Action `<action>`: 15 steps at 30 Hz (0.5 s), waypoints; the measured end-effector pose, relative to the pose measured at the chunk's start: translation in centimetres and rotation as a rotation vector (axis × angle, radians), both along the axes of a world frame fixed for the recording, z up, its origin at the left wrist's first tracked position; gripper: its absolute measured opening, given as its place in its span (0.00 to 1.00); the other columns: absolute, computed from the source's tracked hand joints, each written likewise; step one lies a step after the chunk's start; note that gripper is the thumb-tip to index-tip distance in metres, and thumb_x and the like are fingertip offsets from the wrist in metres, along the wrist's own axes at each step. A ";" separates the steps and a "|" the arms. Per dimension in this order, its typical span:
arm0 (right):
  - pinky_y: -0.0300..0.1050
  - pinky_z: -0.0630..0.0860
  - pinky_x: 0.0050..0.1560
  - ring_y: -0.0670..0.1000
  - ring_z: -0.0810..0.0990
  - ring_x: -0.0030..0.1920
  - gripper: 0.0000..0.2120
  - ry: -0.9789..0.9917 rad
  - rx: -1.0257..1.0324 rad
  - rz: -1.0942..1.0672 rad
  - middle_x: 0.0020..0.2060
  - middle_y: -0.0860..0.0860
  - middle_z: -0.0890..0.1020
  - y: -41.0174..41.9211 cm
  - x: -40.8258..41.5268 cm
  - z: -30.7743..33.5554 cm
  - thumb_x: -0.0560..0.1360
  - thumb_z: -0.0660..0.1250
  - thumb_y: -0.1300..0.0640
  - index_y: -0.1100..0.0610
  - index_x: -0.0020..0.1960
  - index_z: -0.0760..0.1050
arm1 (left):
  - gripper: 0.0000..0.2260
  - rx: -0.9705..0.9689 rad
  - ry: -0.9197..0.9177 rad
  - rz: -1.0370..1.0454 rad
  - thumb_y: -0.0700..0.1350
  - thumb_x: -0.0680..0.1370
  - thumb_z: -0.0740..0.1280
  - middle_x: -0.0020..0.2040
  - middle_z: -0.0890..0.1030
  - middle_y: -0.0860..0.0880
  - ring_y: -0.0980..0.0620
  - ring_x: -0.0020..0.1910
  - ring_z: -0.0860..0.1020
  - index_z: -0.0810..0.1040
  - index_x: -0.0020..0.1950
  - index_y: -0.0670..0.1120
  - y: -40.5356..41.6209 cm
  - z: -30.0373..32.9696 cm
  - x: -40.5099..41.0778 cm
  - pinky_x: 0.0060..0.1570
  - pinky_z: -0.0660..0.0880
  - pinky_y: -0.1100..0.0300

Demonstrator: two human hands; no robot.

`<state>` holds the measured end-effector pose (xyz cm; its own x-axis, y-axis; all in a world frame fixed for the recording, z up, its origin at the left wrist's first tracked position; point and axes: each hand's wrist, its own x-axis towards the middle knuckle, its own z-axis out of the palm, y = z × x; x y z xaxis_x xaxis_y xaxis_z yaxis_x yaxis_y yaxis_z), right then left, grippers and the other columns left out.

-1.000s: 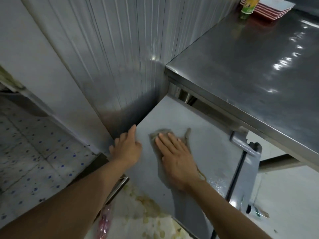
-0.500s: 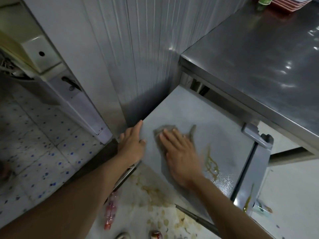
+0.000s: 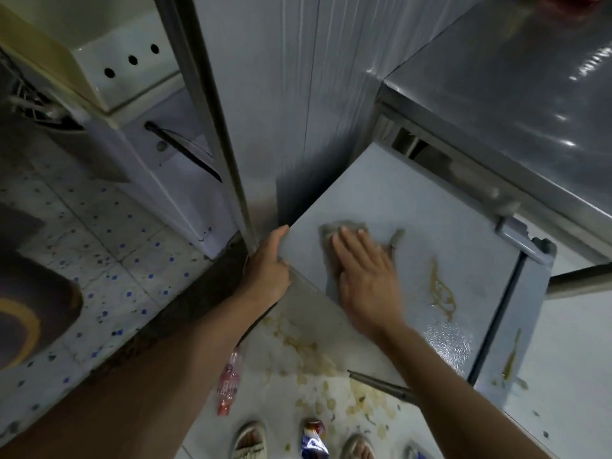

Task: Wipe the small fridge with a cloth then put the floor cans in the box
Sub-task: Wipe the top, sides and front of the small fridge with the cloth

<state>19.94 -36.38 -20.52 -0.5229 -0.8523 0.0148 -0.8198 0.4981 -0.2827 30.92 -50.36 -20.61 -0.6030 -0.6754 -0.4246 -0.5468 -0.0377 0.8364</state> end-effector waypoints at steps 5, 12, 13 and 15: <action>0.51 0.47 0.73 0.52 0.47 0.76 0.26 0.034 0.094 0.004 0.76 0.49 0.56 -0.3 2.8 -0.1 0.78 0.51 0.52 0.51 0.76 0.54 | 0.26 0.031 0.041 0.020 0.29 0.76 0.55 0.70 0.67 0.44 0.47 0.69 0.66 0.63 0.71 0.48 -0.1 0.6 2.1 0.70 0.64 0.47; 0.52 0.47 0.74 0.56 0.45 0.76 0.26 0.042 0.089 -0.013 0.76 0.51 0.53 -8.6 2.9 -0.1 0.79 0.51 0.52 0.52 0.76 0.52 | 0.25 -0.041 0.031 0.011 0.29 0.77 0.55 0.71 0.66 0.43 0.48 0.69 0.66 0.60 0.73 0.43 -0.7 2.5 3.7 0.70 0.63 0.53; 0.53 0.48 0.74 0.57 0.47 0.76 0.26 0.071 0.074 0.031 0.75 0.52 0.55 -8.1 3.5 -0.2 0.78 0.54 0.52 0.51 0.75 0.54 | 0.25 -0.064 0.020 0.009 0.29 0.77 0.55 0.71 0.66 0.43 0.48 0.69 0.66 0.60 0.73 0.43 -0.6 2.9 3.9 0.69 0.63 0.54; 0.55 0.52 0.73 0.60 0.52 0.75 0.28 0.131 0.065 0.155 0.73 0.53 0.61 -6.9 4.5 -0.5 0.75 0.61 0.52 0.52 0.73 0.59 | 0.23 -0.126 -0.010 0.008 0.30 0.78 0.54 0.71 0.67 0.44 0.48 0.69 0.67 0.61 0.73 0.43 -0.2 3.6 4.1 0.70 0.63 0.53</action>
